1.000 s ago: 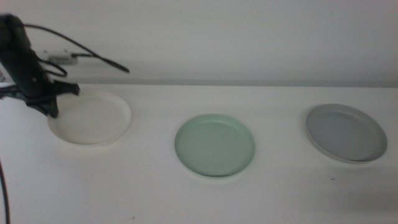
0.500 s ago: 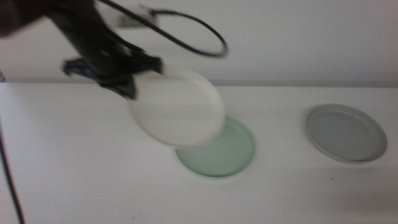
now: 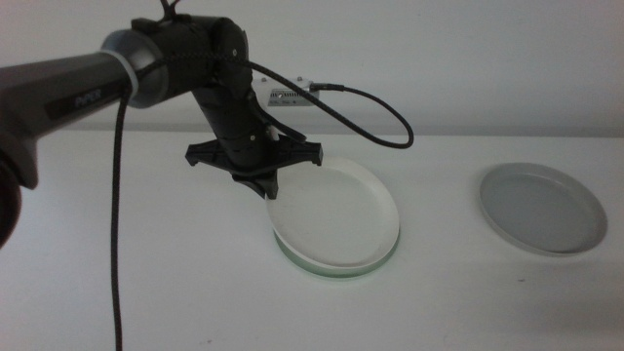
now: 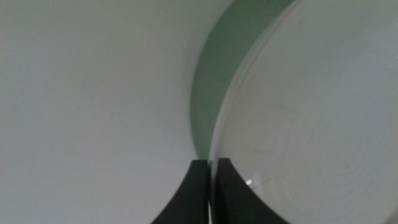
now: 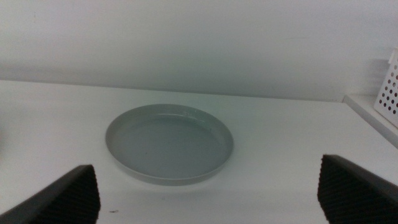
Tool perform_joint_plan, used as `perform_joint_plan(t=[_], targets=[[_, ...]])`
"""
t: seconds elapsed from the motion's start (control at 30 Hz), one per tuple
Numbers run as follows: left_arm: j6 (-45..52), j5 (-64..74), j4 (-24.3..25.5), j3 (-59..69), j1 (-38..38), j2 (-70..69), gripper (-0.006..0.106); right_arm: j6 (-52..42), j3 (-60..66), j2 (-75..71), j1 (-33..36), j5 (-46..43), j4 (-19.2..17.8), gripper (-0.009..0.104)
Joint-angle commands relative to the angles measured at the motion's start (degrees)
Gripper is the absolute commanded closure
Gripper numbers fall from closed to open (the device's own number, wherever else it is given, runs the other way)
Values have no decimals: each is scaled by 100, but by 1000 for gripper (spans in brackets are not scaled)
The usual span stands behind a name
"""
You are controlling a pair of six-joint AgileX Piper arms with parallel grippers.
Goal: Stack the three bowls on top of each other.
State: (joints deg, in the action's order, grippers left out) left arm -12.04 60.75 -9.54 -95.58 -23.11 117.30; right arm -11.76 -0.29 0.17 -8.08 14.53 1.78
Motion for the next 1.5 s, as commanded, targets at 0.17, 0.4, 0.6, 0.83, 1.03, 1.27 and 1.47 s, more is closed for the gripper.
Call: perform_joint_plan(t=[0.17, 0.4, 0.6, 0.83, 1.03, 1.27, 1.47], targets=[[23, -297, -109, -67, -17, 192, 102, -10, 256, -222, 10, -43, -39, 2], [63, -417, -132, -67, -17, 305, 102, -10, 256, -222, 10, -43, -39, 2], [84, -486, -146, -67, -17, 451, 100, -10, 256, -222, 10, -43, -39, 2], [110, -508, 154, -67, -21, 365, 66, -10, 256, -222, 10, -43, -39, 2], [617, -74, 169, -67, 8, -608, 11, -10, 256, -222, 10, -43, -39, 2], [2556, 259, -1193, 510, 139, -2630, 7, -10, 256, -222, 10, -43, -39, 2], [3603, -208, -2565, 2435, 807, -4207, 7, -10, 256, -222, 10, -43, -39, 2]])
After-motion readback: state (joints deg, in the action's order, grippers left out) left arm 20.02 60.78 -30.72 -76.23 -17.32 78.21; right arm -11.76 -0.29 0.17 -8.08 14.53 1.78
